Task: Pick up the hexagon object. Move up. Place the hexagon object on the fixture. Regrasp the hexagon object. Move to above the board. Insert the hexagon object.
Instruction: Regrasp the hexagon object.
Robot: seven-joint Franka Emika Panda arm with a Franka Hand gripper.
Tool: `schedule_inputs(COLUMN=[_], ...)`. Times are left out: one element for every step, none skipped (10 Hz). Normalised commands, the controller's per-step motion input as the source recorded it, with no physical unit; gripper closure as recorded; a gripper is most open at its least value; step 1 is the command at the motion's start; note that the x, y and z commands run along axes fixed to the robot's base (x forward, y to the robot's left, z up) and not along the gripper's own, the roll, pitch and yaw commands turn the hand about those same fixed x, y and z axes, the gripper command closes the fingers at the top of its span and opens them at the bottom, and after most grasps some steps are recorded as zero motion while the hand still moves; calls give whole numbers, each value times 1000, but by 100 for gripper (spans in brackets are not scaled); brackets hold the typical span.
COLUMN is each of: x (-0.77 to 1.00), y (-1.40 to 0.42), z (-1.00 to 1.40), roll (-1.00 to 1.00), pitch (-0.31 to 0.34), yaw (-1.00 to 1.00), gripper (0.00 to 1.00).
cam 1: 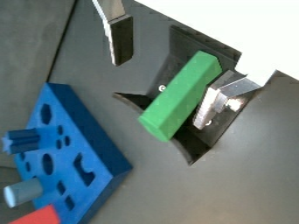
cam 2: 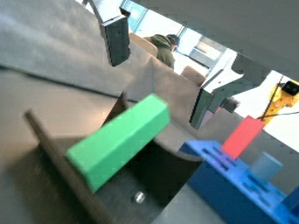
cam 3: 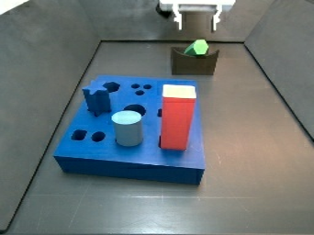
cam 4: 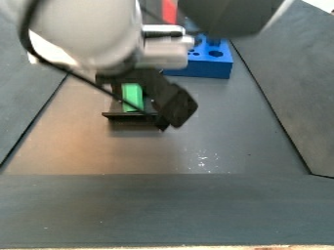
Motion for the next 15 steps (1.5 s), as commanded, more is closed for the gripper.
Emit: schedule_inputs(x=[-33, -31, -85, -85, -116, -143, -130, -98, -62, -44, -31, -44, -37, -38, -44], y=[0, 1, -1000, -1000, -1000, -1000, -895, -738, -509, -397, -136, -18, -36, -39, -27], z=[350, 175, 858, 862, 870, 828, 642, 435, 142, 38, 31, 47, 15, 9, 14], roll=[59, 56, 1000, 1000, 1000, 1000, 1000, 1000, 1000, 1000, 1000, 1000, 1000, 1000, 1000], pitch=[68, 72, 68, 68, 56, 47, 40, 38, 35, 33, 31, 30, 24, 20, 11], yaw=[7, -4, 25, 24, 23, 22, 21, 21, 20, 20, 20, 20, 20, 21, 22], gripper=[0, 0, 0, 0, 0, 0, 0, 0, 0, 0, 0, 0, 0, 0, 0])
